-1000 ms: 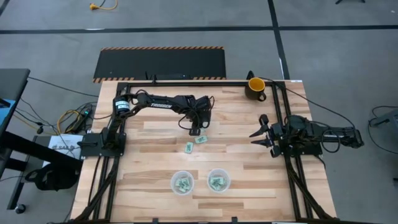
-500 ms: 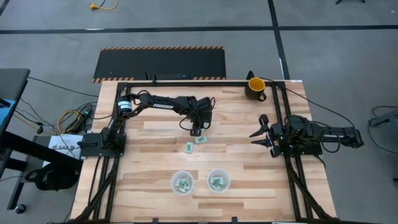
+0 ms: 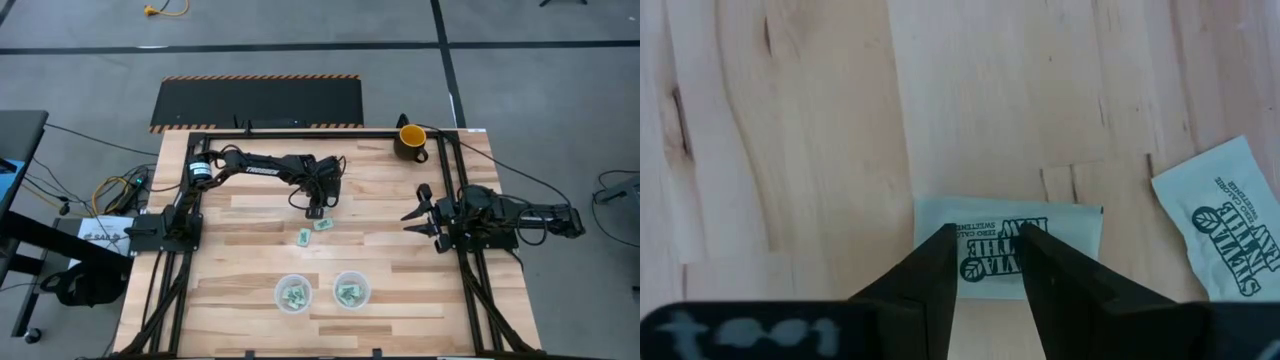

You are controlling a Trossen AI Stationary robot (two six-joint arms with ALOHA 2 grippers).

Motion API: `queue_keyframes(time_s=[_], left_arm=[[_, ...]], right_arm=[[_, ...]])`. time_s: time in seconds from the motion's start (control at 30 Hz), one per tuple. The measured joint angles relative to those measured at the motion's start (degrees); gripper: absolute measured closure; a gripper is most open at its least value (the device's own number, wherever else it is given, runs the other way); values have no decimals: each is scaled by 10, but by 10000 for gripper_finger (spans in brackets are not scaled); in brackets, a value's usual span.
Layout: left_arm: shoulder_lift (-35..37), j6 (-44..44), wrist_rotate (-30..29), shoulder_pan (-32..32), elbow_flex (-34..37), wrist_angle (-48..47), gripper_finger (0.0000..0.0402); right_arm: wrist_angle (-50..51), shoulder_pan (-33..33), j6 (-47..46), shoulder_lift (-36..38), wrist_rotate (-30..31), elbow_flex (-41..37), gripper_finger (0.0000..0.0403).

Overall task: Pick and place Stevia / Truvia into bins
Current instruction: Put the white stevia pack into the left transparent basket

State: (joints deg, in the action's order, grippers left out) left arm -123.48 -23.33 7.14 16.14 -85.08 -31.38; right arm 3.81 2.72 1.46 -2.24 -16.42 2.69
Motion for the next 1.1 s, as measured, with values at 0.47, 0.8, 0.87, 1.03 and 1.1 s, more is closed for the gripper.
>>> queue_keyframes(time_s=[0.47,0.8,0.87,1.03,1.1], left_arm=[[0,0,0,0,1,-2,329],[0,-2,0,0,1,-1,393],[0,-2,0,0,1,-1,395],[0,-2,0,0,1,2,386],[0,-2,-1,0,1,4,382]], right_arm=[[0,0,0,0,0,0,290],[0,0,0,0,0,0,290],[0,0,0,0,0,0,290],[0,0,0,0,0,0,290],[0,0,0,0,0,0,290]])
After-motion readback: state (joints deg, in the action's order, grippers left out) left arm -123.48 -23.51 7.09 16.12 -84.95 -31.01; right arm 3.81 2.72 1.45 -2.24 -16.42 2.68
